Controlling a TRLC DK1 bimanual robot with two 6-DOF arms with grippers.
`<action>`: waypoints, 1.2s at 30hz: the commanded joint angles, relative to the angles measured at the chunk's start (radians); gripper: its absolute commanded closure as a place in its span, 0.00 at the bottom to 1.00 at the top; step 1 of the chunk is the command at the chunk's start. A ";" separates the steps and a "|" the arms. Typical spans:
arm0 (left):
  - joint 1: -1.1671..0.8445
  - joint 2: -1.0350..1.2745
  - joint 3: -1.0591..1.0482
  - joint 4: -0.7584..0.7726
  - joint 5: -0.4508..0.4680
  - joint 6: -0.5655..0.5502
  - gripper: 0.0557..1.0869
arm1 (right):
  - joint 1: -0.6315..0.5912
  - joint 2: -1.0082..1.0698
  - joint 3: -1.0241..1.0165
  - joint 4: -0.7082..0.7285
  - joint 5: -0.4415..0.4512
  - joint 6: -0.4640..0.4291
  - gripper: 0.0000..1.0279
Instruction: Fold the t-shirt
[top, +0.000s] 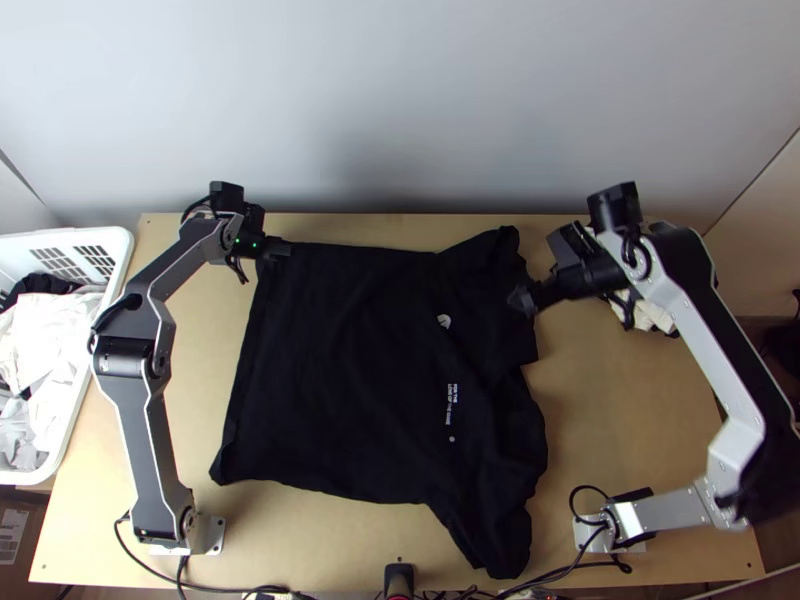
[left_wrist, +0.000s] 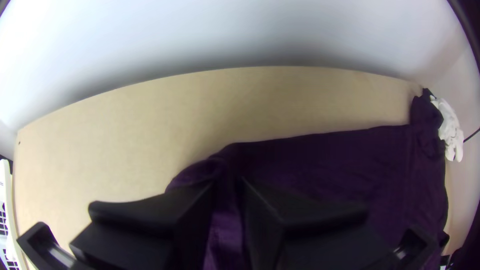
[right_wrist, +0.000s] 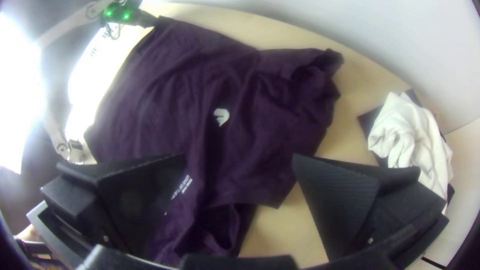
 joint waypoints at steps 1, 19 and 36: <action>0.003 0.035 0.028 -0.022 0.007 0.000 0.90 | -0.061 0.187 0.080 0.138 0.061 -0.031 0.04; 0.005 -0.091 0.024 -0.063 0.016 -0.024 0.96 | -0.026 0.687 0.474 0.273 0.116 -0.025 0.07; -0.004 -0.110 0.017 -0.099 0.019 -0.021 0.96 | -0.028 0.791 0.580 0.279 0.231 0.004 0.10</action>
